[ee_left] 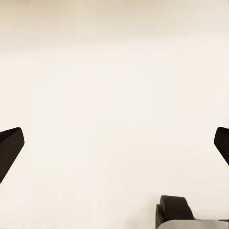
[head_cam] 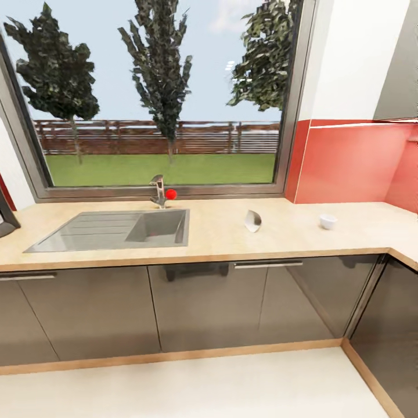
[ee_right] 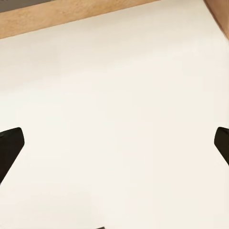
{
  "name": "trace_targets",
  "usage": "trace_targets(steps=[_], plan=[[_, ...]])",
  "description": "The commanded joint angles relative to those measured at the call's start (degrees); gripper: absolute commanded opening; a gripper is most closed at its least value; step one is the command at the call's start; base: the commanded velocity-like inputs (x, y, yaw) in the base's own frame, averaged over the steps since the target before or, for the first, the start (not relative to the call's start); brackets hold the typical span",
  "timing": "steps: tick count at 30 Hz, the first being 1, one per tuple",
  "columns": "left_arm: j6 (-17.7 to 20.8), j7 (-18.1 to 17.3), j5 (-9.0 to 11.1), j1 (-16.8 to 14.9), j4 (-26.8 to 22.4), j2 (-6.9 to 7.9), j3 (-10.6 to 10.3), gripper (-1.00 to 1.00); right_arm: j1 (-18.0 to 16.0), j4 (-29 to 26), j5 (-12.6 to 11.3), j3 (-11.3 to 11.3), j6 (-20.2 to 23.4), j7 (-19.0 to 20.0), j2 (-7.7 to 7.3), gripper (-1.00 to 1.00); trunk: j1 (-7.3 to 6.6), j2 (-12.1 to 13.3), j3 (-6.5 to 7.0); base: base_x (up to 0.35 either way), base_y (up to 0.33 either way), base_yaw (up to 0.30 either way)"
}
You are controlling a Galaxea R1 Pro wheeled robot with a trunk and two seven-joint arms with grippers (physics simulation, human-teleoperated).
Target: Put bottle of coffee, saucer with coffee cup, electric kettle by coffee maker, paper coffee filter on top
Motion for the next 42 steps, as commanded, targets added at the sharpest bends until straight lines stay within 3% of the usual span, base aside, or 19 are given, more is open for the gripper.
trace_targets(steps=[1,5,11,15,23,32,40,42], plan=[[-0.1,0.0,0.1,1.2,0.0,0.12,0.1,1.0,0.0,0.0,-0.3,-0.1,-0.1,0.3,0.01,1.0,0.0,0.0,-0.04,0.001,0.0,-0.032],[1.6,1.0,0.0,3.9,0.0,0.59,0.1,1.0,0.0,0.0,-0.3,-0.1,-0.1,0.3,0.01,1.0,0.0,0.0,-0.04,0.001,0.0,-0.013],[16.3,7.9,0.0,4.6,-0.1,0.78,0.0,1.0,0.0,0.0,-0.3,-0.1,-0.1,0.2,0.01,1.0,0.0,0.0,-0.04,0.0,0.0,-0.001],[19.3,9.5,0.0,4.7,0.0,0.75,-0.3,1.0,0.0,0.0,-0.3,-0.1,-0.1,0.2,0.01,1.0,0.0,0.0,-0.04,0.0,0.0,0.0],[20.2,10.4,-0.4,5.4,5.4,0.62,-0.7,1.0,0.0,-0.5,-0.5,0.0,-0.1,0.4,0.38,1.0,0.0,0.0,-0.04,0.0,0.0,0.0],[20.3,11.2,-0.4,5.5,6.5,0.56,-0.7,1.0,0.0,-2.0,-0.4,0.0,-0.1,0.5,0.52,1.0,0.0,0.0,-0.04,0.0,0.0,0.0],[20.2,11.1,-0.4,5.6,7.3,0.99,-0.7,1.0,-0.2,-16.6,-0.5,0.2,0.1,0.3,0.55,1.0,0.0,0.0,-0.04,0.0,0.0,0.0],[20.0,11.2,-0.4,5.6,7.4,0.95,-0.7,1.0,-2.1,-19.9,-0.5,0.3,0.2,0.2,0.67,1.0,0.0,0.0,-0.04,0.0,0.0,0.0]])
